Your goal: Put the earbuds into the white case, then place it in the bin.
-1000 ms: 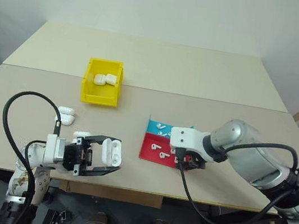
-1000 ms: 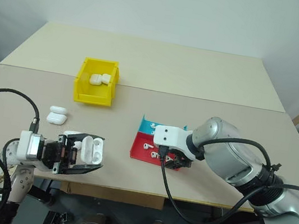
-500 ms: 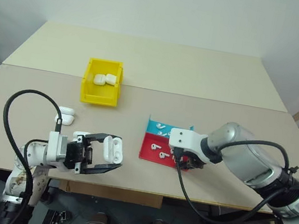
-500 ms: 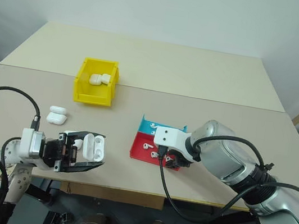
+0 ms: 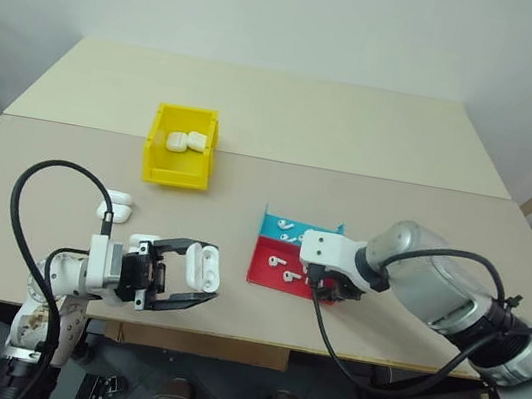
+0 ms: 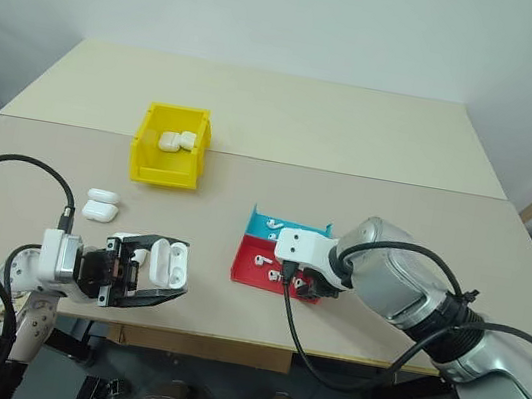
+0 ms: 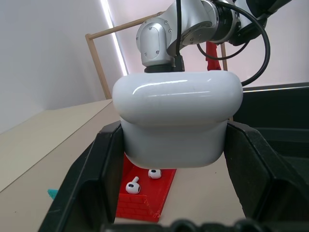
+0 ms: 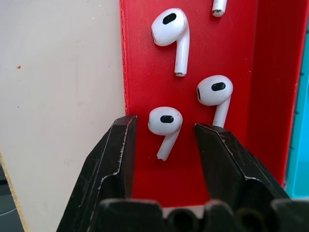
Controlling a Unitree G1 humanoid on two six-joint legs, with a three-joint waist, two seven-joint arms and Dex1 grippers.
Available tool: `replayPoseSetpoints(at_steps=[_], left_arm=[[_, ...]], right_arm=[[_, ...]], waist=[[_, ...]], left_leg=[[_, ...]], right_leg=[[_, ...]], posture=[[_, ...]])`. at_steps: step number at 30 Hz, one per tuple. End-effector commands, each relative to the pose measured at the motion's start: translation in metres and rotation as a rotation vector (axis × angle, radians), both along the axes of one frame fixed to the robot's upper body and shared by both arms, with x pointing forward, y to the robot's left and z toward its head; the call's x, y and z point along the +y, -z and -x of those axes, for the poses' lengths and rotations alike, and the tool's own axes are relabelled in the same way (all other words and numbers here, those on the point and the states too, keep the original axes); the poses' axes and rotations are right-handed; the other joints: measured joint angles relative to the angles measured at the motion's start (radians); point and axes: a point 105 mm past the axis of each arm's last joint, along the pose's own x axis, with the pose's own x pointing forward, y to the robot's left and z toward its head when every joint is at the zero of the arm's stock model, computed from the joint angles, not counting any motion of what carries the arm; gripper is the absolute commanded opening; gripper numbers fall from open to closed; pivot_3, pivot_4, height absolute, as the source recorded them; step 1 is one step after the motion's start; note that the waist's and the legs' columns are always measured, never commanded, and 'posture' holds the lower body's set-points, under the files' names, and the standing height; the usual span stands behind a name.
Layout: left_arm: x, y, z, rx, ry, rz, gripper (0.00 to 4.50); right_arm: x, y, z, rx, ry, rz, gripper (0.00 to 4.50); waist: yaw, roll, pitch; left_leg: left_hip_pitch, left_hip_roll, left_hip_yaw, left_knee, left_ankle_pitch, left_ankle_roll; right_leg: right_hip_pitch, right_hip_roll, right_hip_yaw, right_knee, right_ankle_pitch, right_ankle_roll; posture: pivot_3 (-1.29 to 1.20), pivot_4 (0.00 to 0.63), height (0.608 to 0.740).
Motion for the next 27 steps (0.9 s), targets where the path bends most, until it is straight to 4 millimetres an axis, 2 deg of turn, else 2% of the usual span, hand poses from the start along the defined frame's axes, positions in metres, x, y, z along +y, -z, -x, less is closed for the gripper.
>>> replayPoseSetpoints(at_steps=[1,9,12,13,22,26,27], left_arm=[[0.0004,-0.0025,0.0022,-0.028,0.002,-0.002,2.78],[0.001,-0.0004,0.0019,-0.023,-0.002,-0.006,2.78],[0.0017,0.0011,0.0008,-0.021,-0.011,-0.012,2.78],[0.0018,0.0013,0.0006,-0.02,-0.013,-0.014,2.78],[0.0012,0.0012,-0.0006,-0.02,-0.018,-0.017,2.78],[0.0008,0.0009,-0.0012,-0.02,-0.019,-0.016,2.78],[0.0006,0.0007,-0.0015,-0.02,-0.02,-0.015,2.78]], right_arm=[[0.0027,-0.0091,-0.004,-0.036,-0.007,-0.007,2.33],[0.0023,-0.0077,-0.004,-0.03,-0.014,0.001,2.33],[0.0014,-0.0058,-0.0043,-0.034,-0.013,0.01,1.79],[0.0012,-0.0056,-0.0044,-0.035,-0.012,0.011,1.46],[0.0007,-0.0067,-0.0048,-0.042,-0.019,0.017,1.46],[0.0007,-0.0067,-0.005,-0.044,-0.021,0.017,0.68],[0.0009,-0.0072,-0.0051,-0.046,-0.023,0.016,0.67]], waist=[[0.0,0.0,0.0],[0.0,0.0,0.0],[0.0,0.0,0.0],[0.0,0.0,0.0],[0.0,0.0,0.0],[0.0,0.0,0.0],[0.0,0.0,0.0]], left_leg=[[0.0,0.0,0.0,0.0,0.0,0.0],[0.0,0.0,0.0,0.0,0.0,0.0],[0.0,0.0,0.0,0.0,0.0,0.0],[0.0,0.0,0.0,0.0,0.0,0.0],[0.0,0.0,0.0,0.0,0.0,0.0],[0.0,0.0,0.0,0.0,0.0,0.0],[0.0,0.0,0.0,0.0,0.0,0.0]], right_leg=[[0.0,0.0,0.0,0.0,0.0,0.0],[0.0,0.0,0.0,0.0,0.0,0.0],[0.0,0.0,0.0,0.0,0.0,0.0],[0.0,0.0,0.0,0.0,0.0,0.0],[0.0,0.0,0.0,0.0,0.0,0.0],[0.0,0.0,0.0,0.0,0.0,0.0],[0.0,0.0,0.0,0.0,0.0,0.0]], posture=[[0.0,0.15,0.74],[0.0,0.15,0.74],[0.0,0.15,0.74],[0.0,0.15,0.74],[0.0,0.15,0.74],[0.0,0.15,0.74],[0.0,0.15,0.74]])
